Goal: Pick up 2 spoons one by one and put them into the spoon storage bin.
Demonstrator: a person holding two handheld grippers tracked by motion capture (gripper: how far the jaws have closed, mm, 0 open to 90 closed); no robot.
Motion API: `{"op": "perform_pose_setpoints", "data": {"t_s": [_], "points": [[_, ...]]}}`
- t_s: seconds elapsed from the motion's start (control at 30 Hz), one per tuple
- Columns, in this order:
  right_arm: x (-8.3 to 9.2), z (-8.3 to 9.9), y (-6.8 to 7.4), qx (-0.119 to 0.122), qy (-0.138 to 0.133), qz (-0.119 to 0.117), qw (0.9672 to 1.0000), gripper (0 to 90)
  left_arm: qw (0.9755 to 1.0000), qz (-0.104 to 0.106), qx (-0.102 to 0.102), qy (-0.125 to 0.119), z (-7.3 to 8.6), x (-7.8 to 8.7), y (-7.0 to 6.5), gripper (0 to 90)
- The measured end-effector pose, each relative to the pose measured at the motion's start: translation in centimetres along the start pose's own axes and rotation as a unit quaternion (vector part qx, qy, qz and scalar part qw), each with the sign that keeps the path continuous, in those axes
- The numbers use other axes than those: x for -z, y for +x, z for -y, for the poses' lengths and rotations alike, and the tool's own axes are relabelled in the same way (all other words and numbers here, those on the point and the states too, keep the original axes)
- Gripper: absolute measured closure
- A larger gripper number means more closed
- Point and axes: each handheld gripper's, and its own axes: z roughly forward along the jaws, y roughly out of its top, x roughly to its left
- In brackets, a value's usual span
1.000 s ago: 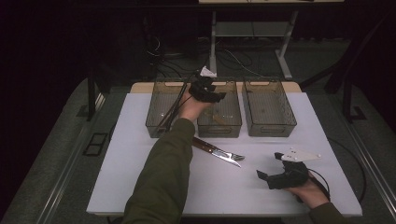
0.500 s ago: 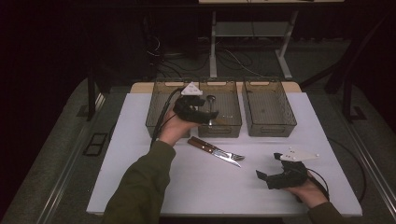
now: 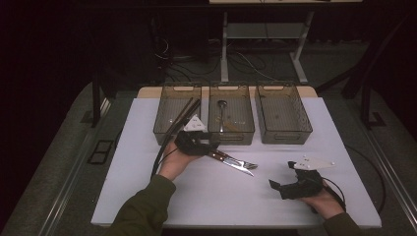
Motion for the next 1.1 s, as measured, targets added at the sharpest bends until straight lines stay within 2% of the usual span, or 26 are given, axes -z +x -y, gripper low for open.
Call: {"op": "perform_pose_setpoints", "data": {"t_s": [0.1,0.23,0.3,0.37,0.57,0.77,0.93,1.1], "points": [[0.0,0.0,-0.1,0.000,-0.002,0.002,1.0000,0.5,0.9997,0.012,0.001,0.020,0.6,-1.4,0.4,67.9],[0.1,0.0,-0.1,-0.001,-0.003,0.001,1.0000,0.5,0.9992,0.019,-0.001,0.036,0.9,-2.8,0.6,83.2],[0.1,0.0,-0.2,-0.001,-0.003,0.001,1.0000,0.5,0.9987,0.016,-0.005,0.047,1.1,-3.4,0.6,88.7],[0.1,0.0,-0.1,-0.001,-0.003,-0.001,1.0000,0.5,0.9981,0.014,-0.010,0.059,1.2,-4.0,0.7,89.6],[0.1,0.0,-0.1,0.000,-0.004,-0.002,1.0000,0.5,0.9974,0.004,-0.015,0.070,1.1,-4.9,1.3,89.7],[0.1,0.0,-0.2,-0.002,-0.003,-0.001,1.0000,0.5,0.9964,0.004,-0.020,0.083,1.3,-5.8,1.3,89.7],[0.1,0.0,-0.1,-0.001,-0.003,-0.002,1.0000,0.5,0.9958,-0.004,-0.022,0.089,1.5,-6.0,1.5,89.7],[0.1,0.0,-0.1,-0.001,-0.004,-0.002,1.0000,0.5,0.9951,-0.003,-0.020,0.097,1.7,-6.1,1.7,89.8]]}}
